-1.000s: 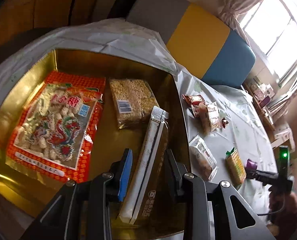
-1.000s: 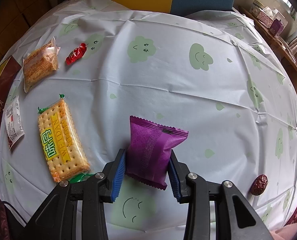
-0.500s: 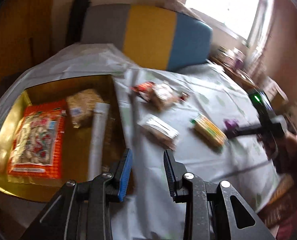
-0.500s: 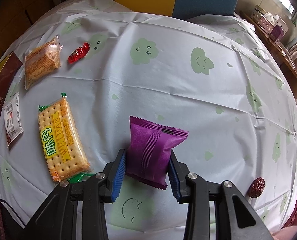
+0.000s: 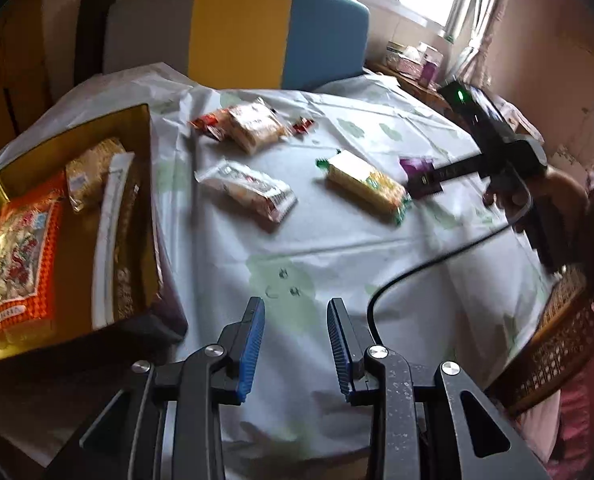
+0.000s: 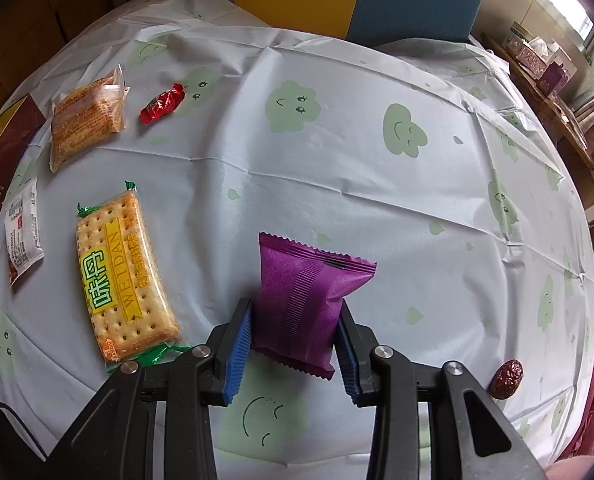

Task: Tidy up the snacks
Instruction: 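Carry the purple packet over the gold tin with the right tool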

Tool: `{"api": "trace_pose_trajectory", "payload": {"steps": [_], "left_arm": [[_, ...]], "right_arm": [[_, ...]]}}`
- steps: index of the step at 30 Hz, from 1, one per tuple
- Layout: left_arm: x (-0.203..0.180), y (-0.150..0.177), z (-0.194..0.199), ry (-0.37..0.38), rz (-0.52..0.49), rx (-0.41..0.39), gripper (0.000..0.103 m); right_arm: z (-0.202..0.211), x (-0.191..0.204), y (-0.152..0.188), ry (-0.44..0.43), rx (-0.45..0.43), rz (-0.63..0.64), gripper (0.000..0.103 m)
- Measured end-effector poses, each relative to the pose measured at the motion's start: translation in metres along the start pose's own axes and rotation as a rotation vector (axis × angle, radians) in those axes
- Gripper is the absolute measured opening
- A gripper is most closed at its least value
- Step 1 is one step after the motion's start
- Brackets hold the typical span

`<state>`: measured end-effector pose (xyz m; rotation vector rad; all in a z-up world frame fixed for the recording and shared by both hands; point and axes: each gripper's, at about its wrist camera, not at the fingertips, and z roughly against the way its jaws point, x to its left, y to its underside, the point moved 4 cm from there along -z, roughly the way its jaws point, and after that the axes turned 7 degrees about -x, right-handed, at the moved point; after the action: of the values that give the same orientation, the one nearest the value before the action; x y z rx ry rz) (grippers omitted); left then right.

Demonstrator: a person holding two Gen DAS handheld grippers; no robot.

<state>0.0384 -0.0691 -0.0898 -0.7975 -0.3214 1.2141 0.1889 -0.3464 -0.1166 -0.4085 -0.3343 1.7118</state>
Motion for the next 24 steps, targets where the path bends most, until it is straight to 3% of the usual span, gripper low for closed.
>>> {"api": "trace_pose_trajectory", "payload": {"steps": [4, 8, 16, 24], "left_arm": [[-0.003, 0.011, -0.001, 0.011, -0.026, 0.015, 0.032], [-0.001, 0.015, -0.001, 0.034, -0.017, 0.016, 0.032], [0.009, 0.024, -0.001, 0.061, 0.010, 0.017, 0.032], [0.019, 0.028, -0.005, 0.068, 0.044, 0.020, 0.032]], "right_arm": [[0.013, 0.005, -0.004, 0.004, -0.021, -0.002, 0.037], [0.037, 0.030, -0.013, -0.060, -0.072, 0.047, 0.037], [0.094, 0.151, -0.033, -0.336, -0.163, 0.273, 0.037], [0.125, 0.265, -0.035, -0.598, -0.150, 0.459, 0.038]]}}
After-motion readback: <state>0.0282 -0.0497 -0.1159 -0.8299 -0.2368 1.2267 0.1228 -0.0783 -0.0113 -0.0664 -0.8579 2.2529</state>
